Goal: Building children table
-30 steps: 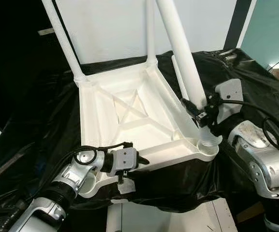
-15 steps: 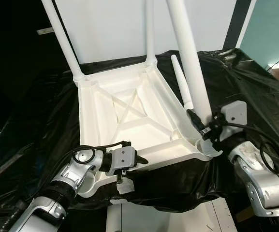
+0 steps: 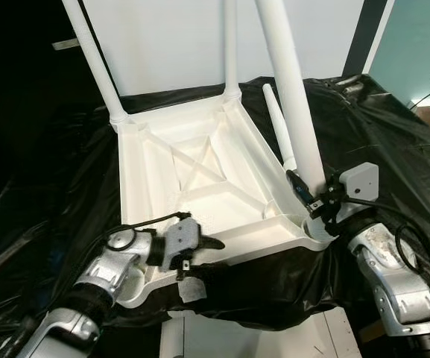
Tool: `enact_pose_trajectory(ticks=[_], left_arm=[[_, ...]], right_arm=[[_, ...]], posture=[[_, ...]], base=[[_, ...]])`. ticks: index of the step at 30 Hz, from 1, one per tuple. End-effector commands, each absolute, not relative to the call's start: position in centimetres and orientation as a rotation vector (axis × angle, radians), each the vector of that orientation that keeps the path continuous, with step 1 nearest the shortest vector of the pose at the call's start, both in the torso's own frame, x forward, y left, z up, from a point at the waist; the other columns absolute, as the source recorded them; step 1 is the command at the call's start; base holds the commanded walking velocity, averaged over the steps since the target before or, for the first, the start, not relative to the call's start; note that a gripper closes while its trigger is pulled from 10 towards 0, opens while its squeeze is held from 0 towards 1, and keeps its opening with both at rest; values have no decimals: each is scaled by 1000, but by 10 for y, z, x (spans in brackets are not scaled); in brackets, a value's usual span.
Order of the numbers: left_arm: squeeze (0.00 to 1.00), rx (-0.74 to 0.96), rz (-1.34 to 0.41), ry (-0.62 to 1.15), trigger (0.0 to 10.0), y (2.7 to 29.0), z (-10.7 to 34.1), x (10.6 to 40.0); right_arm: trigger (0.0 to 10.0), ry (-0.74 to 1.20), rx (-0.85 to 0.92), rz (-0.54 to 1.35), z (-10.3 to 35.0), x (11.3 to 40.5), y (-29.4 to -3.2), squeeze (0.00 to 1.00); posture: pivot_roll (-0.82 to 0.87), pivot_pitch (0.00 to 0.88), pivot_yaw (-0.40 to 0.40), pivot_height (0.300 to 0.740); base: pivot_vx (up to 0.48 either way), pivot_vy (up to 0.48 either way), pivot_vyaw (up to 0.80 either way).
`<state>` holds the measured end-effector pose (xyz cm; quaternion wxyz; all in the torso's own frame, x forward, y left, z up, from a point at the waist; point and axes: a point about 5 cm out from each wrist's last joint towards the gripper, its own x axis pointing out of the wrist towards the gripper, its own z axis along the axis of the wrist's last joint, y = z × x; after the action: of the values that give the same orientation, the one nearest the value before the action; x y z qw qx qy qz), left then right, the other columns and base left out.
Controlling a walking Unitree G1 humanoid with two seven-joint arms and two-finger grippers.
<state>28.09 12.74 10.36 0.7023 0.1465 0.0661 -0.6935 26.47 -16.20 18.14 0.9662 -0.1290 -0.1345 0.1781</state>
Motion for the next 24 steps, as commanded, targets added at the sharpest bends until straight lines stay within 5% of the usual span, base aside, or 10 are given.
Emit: enact_pose_trajectory(ticks=[1,8,15,24], left_arm=[[0,238,-1541,90,10000,134,121,284],[0,47,-1462,-68,10000,139,154,298],[0,-155,-1174,-195,10000,113,182,339],[0,-290,-1233,-237,10000,86,198,334]], right_arm=[[10000,-194,-237,353,165,266,-163,0],[10000,-197,-220,358,165,262,-157,0],[10000,-202,-234,387,163,257,-147,0],[10000,-195,-245,385,160,258,-147,0]], posture=[[-173,19,59,740],[-177,23,59,740],[-188,25,57,740],[-193,23,58,740]], base=[[0,0,0],[0,0,0],[0,0,0],[0,0,0]])
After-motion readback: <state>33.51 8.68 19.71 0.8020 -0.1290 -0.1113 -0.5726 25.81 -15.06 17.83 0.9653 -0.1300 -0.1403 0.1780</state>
